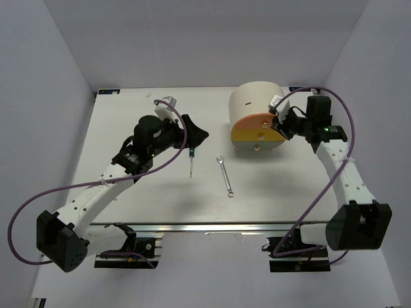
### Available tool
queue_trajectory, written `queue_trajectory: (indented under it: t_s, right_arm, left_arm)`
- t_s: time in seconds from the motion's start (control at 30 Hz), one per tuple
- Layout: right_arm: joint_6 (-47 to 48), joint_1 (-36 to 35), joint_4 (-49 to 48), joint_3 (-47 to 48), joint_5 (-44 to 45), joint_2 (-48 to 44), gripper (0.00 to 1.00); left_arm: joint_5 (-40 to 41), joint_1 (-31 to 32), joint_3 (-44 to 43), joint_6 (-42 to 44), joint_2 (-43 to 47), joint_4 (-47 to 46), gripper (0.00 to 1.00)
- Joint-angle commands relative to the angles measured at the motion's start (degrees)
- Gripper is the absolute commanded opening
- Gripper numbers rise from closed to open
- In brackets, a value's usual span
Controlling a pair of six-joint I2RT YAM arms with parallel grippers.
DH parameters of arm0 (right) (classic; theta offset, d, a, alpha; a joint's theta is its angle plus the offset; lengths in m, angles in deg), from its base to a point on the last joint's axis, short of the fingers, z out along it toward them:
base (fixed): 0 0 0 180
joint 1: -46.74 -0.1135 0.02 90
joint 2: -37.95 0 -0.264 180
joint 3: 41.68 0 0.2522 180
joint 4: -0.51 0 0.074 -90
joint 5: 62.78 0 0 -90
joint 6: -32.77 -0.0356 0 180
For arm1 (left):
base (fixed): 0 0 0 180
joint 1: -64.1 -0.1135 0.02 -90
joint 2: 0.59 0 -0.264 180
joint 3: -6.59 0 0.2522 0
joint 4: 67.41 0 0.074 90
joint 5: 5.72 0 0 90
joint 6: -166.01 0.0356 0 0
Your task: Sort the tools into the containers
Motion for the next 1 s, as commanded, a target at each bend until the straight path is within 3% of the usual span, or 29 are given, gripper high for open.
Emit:
queue_trajectory:
  t_s: [0.0,0.03,0.07,0.1,0.13,0.2,0.27,0.4,0.53,0.6,0.67,0.77,0.97]
  right_arm:
    - [-1.7,0.6,-3.1,-3.8,-5.3,-8.9,0.16]
    - [-4.5,0.5,-3.5,-7.2,-5.8,-12.3,0.24]
    - [-6.3,0.5,-4.4,-9.0,-7.0,-14.0,0.46]
    - [-8.2,0.5,-4.6,-11.0,-7.0,-15.3,0.57]
    - [-13.5,0.4,-5.4,-15.2,-7.1,-17.6,0.61]
    - [-20.9,0.3,-10.5,-19.6,-5.0,-19.7,0.82]
    - [-32.8,0.3,-15.4,-26.1,-1.3,-22.7,0.89]
    - [-46.9,-2.0,-30.7,-35.6,6.2,-26.6,0.89]
    - [-58.1,-2.4,-35.1,-38.6,8.8,-24.7,0.89]
    - [-64.9,-2.3,-36.7,-39.2,12.9,-23.6,0.82]
    - [-68.3,-2.4,-38.7,-38.9,16.9,-21.5,0.66]
    - [-73.7,-2.4,-40.5,-37.4,19.6,-17.7,0.54]
    - [-79.6,-2.6,-44.5,-33.6,16.8,-9.1,0.56]
  left_arm:
    - [0.0,-0.1,0.7,-0.4,1.2,-0.7,0.94]
    - [0.4,-0.1,1.0,-0.4,1.5,-0.7,0.95]
    - [0.8,-0.1,2.0,-0.5,1.8,-0.7,0.95]
    - [1.5,-0.1,2.3,-0.7,2.1,-0.8,0.95]
    - [1.7,-0.1,2.9,-0.8,2.7,-0.9,0.95]
    - [2.2,-0.1,3.9,-1.5,3.0,-1.3,0.95]
    - [2.3,-0.1,4.3,-1.9,3.6,-1.2,0.95]
    - [3.1,-0.1,5.1,-1.9,4.5,-0.5,0.95]
    - [3.8,-0.1,5.2,-1.9,5.3,0.6,0.95]
    - [4.4,-0.1,5.5,-2.3,6.2,0.8,0.95]
    - [5.0,-0.1,6.3,-2.9,6.8,0.7,0.95]
    - [5.6,-0.1,7.2,-3.6,8.0,0.8,0.95]
    - [6.2,-0.1,7.0,-3.7,8.9,2.3,0.95]
